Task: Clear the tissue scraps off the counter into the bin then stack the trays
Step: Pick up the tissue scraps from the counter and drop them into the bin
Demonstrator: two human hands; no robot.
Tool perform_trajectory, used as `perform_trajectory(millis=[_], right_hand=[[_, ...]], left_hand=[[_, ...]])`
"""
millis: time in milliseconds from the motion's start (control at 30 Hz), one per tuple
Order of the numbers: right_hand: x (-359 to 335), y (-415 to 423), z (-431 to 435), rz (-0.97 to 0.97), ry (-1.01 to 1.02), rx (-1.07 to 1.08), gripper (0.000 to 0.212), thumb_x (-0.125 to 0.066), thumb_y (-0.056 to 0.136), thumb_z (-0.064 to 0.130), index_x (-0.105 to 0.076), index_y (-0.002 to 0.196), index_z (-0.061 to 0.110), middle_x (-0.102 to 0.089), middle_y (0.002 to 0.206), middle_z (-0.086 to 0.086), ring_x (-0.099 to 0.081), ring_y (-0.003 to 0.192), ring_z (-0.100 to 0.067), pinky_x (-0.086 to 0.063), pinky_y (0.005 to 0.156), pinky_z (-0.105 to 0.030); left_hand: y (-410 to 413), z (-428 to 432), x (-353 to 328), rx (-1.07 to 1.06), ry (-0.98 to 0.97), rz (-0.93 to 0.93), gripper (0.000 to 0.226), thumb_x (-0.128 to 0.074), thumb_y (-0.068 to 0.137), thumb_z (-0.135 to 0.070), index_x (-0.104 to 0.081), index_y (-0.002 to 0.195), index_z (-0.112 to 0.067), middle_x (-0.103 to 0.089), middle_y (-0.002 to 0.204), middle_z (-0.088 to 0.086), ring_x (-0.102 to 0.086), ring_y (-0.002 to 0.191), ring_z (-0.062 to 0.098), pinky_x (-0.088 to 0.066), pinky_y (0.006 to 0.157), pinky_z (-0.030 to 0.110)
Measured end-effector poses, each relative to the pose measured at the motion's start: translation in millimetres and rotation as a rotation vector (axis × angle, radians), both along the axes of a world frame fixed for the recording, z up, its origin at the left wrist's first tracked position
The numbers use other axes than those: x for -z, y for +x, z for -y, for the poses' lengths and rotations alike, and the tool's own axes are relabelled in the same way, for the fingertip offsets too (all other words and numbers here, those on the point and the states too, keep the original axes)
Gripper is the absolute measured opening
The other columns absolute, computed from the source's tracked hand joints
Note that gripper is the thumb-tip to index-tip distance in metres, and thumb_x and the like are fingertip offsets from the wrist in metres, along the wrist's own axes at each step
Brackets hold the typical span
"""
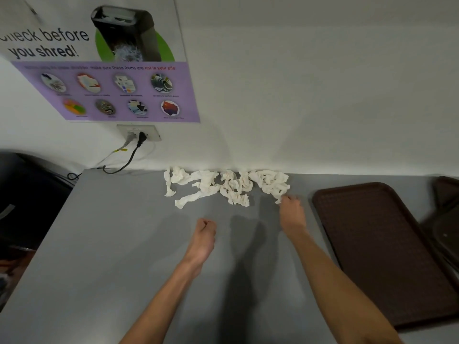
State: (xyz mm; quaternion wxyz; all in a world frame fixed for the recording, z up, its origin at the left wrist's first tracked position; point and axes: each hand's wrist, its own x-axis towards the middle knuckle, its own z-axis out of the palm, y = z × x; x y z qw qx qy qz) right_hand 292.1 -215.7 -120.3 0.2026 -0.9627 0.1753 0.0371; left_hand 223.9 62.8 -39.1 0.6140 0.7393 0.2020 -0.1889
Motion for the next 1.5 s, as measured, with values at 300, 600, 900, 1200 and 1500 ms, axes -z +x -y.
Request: perform_trajectory(millis=[300, 600, 900, 1200, 1500], right_hand=[[18.1, -107.1, -86.1, 0.063, 0.145, -0.047, 0.048, -0.058, 0.097, -0.003, -0.056, 0.144, 0.009, -0.053, 0.141, -0.015, -0.052, 0.129, -0.034, -0.049, 0.11, -0.045], [9.2, -201.2, -206.2, 0.106, 0.466, -0.152, 0.004, -0.071, 0.1, 0.019, -0.072, 0.103, 0.017, -0.066, 0.092, 0.008, -0.064, 0.082, -0.014, -0.042, 0.073, -0.021], [-7.0, -336.3, -380.9, -0.007, 0.866, -0.14, 0.015, -0.081, 0.092, 0.018, -0.075, 0.1, 0.028, -0.078, 0.094, 0.02, -0.073, 0.091, 0.002, -0.057, 0.084, -0.018], [52.8, -460.6, -470.3, -0.162, 0.808, -0.096, 0.027, -0.081, 0.091, 0.021, -0.071, 0.108, 0.039, -0.078, 0.098, 0.017, -0.074, 0.093, -0.001, -0.06, 0.083, -0.025], [185.1, -491.2, -500.4, -0.349, 0.57, -0.081, 0.02, -0.077, 0.09, 0.018, -0.072, 0.101, 0.034, -0.077, 0.101, 0.015, -0.074, 0.093, -0.007, -0.058, 0.082, -0.017]], left_hand=[[-34.3, -47.6, 35.0, 0.03, 0.076, 0.032, 0.036, -0.033, 0.109, -0.007, -0.067, 0.104, -0.019, -0.046, 0.069, -0.004, -0.039, 0.056, 0.007, -0.034, 0.052, 0.023], [-125.9, -146.5, 50.2, 0.002, 0.153, 0.124, 0.028, -0.035, 0.11, 0.001, -0.058, 0.123, -0.01, -0.058, 0.081, 0.007, -0.052, 0.065, 0.017, -0.055, 0.061, 0.026], [-268.1, -298.1, 58.0, -0.062, 0.233, 0.22, 0.006, -0.06, 0.104, -0.017, -0.056, 0.104, -0.014, -0.077, 0.089, -0.004, -0.075, 0.085, 0.011, -0.059, 0.076, 0.032], [-401.5, -398.4, 105.6, -0.011, 0.42, 0.057, 0.014, -0.073, 0.095, -0.025, -0.076, 0.108, -0.028, -0.074, 0.102, -0.013, -0.068, 0.087, -0.003, -0.053, 0.073, 0.012], [-447.4, -420.6, 235.3, -0.091, 0.399, -0.065, 0.023, -0.077, 0.085, -0.013, -0.073, 0.093, -0.034, -0.076, 0.082, -0.014, -0.072, 0.073, 0.004, -0.062, 0.077, 0.035]])
